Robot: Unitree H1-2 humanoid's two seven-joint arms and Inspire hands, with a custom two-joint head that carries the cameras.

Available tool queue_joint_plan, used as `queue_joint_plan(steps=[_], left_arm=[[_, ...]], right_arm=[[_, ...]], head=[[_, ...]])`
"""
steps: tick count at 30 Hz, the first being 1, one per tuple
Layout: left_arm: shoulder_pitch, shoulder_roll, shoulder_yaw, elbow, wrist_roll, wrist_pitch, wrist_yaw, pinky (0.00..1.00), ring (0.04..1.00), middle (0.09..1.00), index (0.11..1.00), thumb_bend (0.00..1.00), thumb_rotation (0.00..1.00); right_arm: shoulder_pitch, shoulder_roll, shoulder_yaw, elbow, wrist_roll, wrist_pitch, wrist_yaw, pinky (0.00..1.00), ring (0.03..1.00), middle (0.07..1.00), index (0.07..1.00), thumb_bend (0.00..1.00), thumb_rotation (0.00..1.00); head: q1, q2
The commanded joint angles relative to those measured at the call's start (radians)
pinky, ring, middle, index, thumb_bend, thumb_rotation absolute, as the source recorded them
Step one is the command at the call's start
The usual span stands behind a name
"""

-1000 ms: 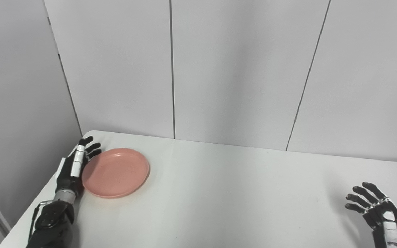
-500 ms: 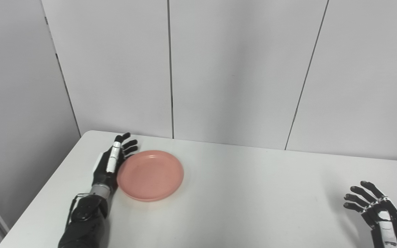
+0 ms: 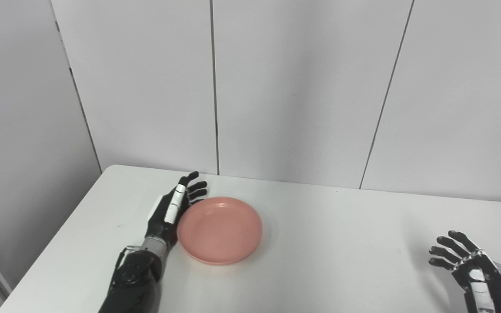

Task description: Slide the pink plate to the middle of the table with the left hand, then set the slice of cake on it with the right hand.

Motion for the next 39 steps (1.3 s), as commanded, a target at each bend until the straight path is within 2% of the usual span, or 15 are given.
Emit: queue_joint_plan(steps=[1, 6, 10, 16, 20, 23, 26, 29, 32, 39], left_arm=[[-0.012, -0.018, -0.006, -0.023, -0.004, -0.001, -0.017, 0.75, 0.823, 0.814, 0.854, 0.75, 0.92], [0.003, -0.057, -0.017, -0.075, -0.010, 0.037, -0.014, 0.77, 0.835, 0.821, 0.858, 0.75, 0.94], [0.015, -0.086, -0.040, -0.123, 0.017, 0.065, 0.002, 0.75, 0.819, 0.806, 0.851, 0.79, 0.93], [0.041, -0.118, -0.085, -0.209, 0.056, 0.122, 0.020, 0.79, 0.827, 0.802, 0.838, 0.83, 0.92], [0.066, -0.148, -0.103, -0.278, 0.079, 0.152, 0.047, 0.82, 0.841, 0.813, 0.831, 0.79, 0.93], [0.082, -0.177, -0.111, -0.315, 0.106, 0.158, 0.086, 0.85, 0.852, 0.819, 0.830, 0.78, 0.93], [0.096, -0.213, -0.106, -0.348, 0.126, 0.171, 0.148, 0.85, 0.839, 0.817, 0.828, 0.78, 0.92], [0.102, -0.241, -0.100, -0.358, 0.147, 0.164, 0.204, 0.87, 0.843, 0.825, 0.853, 0.76, 0.96], [0.099, -0.250, -0.094, -0.351, 0.143, 0.155, 0.220, 0.89, 0.850, 0.829, 0.861, 0.80, 0.96], [0.089, -0.243, -0.083, -0.351, 0.107, 0.177, 0.192, 0.92, 0.866, 0.845, 0.874, 0.82, 0.96]], right_arm=[[0.107, 0.061, 0.027, 0.063, -0.010, 0.024, -0.010, 0.62, 0.678, 0.732, 0.747, 0.84, 0.77], [0.108, 0.071, 0.038, 0.040, -0.030, 0.037, -0.027, 0.62, 0.677, 0.729, 0.753, 0.84, 0.78], [0.110, 0.085, 0.051, 0.009, -0.043, 0.061, -0.044, 0.62, 0.667, 0.729, 0.750, 0.83, 0.78], [0.113, 0.106, 0.071, -0.037, -0.078, 0.099, -0.072, 0.64, 0.678, 0.739, 0.745, 0.81, 0.78], [0.112, 0.118, 0.087, -0.060, -0.111, 0.117, -0.092, 0.65, 0.694, 0.754, 0.750, 0.80, 0.78], [0.115, 0.136, 0.099, -0.091, -0.138, 0.153, -0.120, 0.65, 0.698, 0.760, 0.754, 0.81, 0.78], [0.117, 0.149, 0.109, -0.112, -0.161, 0.172, -0.137, 0.65, 0.697, 0.763, 0.759, 0.79, 0.78], [0.116, 0.161, 0.119, -0.127, -0.186, 0.185, -0.152, 0.65, 0.700, 0.766, 0.764, 0.79, 0.79], [0.112, 0.175, 0.128, -0.139, -0.210, 0.199, -0.166, 0.65, 0.699, 0.765, 0.763, 0.79, 0.78], [0.102, 0.206, 0.149, -0.171, -0.246, 0.247, -0.199, 0.65, 0.706, 0.770, 0.764, 0.76, 0.79]], head=[[-0.010, 0.007], [-0.042, 0.019], [-0.076, 0.028], [-0.142, 0.040], [-0.184, 0.043], [-0.225, 0.047], [-0.265, 0.056], [-0.289, 0.063], [-0.332, 0.074], [-0.414, 0.089]])
